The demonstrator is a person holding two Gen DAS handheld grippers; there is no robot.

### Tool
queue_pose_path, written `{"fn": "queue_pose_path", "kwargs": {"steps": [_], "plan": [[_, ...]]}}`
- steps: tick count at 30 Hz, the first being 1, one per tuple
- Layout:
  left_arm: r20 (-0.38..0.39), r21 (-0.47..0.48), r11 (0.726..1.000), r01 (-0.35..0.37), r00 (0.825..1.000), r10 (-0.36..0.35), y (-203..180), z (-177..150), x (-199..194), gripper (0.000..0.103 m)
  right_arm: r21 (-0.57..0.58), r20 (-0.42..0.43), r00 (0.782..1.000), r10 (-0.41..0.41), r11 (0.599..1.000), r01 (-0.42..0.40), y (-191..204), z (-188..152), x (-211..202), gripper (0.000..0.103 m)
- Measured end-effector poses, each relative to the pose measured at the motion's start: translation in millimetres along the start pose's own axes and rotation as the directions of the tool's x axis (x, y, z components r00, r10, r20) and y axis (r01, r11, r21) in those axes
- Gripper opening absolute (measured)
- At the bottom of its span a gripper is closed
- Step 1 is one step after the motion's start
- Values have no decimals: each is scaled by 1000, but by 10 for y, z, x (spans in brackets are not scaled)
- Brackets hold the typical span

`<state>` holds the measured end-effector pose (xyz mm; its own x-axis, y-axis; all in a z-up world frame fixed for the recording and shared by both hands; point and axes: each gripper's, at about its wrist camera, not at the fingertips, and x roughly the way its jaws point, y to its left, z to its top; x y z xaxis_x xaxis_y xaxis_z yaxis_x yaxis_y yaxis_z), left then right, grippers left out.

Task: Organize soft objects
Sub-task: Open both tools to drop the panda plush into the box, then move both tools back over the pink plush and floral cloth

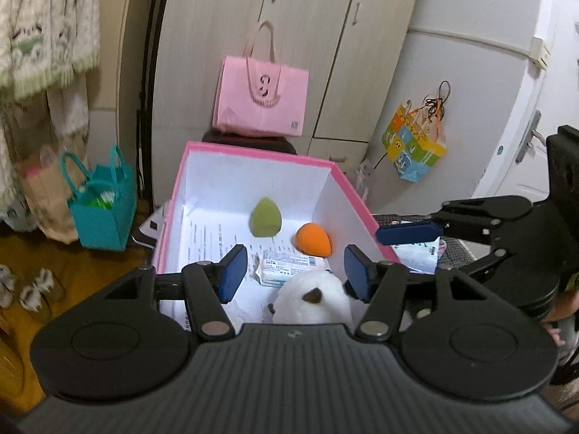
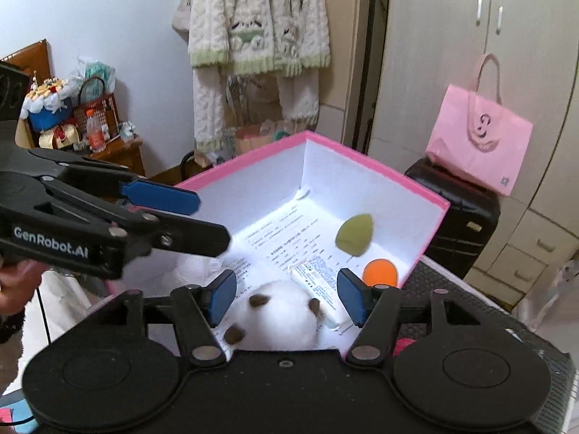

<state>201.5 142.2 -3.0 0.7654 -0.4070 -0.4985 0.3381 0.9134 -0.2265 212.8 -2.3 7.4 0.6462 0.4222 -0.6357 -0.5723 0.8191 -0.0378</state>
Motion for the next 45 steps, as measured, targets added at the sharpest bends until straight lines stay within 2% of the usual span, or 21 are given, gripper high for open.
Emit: {"fn": "queue_pose_path", "kwargs": {"steps": [6,9,14,21,26,31,37,41,45], "plan": [[18,51,998,44,999,-44,-206,48,-364,63,-5,31,999,-19,1000,20,49,-72,-402,70],[11,69,994,88,996,-89,-335,57,-502,64,7,53,998,-23,1000,23,5,-143,-649,70],[-4,114,982,151,988,-152,-620,32,-633,66,41,94,995,-43,998,39,-176,-328,-1059,72],[-19,202,959,197,980,-198,-1035,-60,-663,67,136,144,981,-127,985,108,-554,-620,-1443,72],[-44,253,938,236,972,-233,-1298,-118,-554,67,196,156,977,-145,974,113,-758,-805,-1562,72],[-60,289,923,253,967,-247,-1511,-196,-389,68,209,148,978,-149,971,116,-880,-971,-1594,72],[-95,291,919,265,964,-248,-1726,-294,-30,68,239,128,981,-144,965,110,-1093,-1151,-1523,72],[-105,286,926,245,969,-224,-1810,-363,204,68,256,96,985,-141,960,113,-1232,-1242,-1410,72],[-98,292,941,172,984,-150,-1847,-397,458,68,252,70,986,-151,959,129,-1345,-1321,-1299,72]]}}
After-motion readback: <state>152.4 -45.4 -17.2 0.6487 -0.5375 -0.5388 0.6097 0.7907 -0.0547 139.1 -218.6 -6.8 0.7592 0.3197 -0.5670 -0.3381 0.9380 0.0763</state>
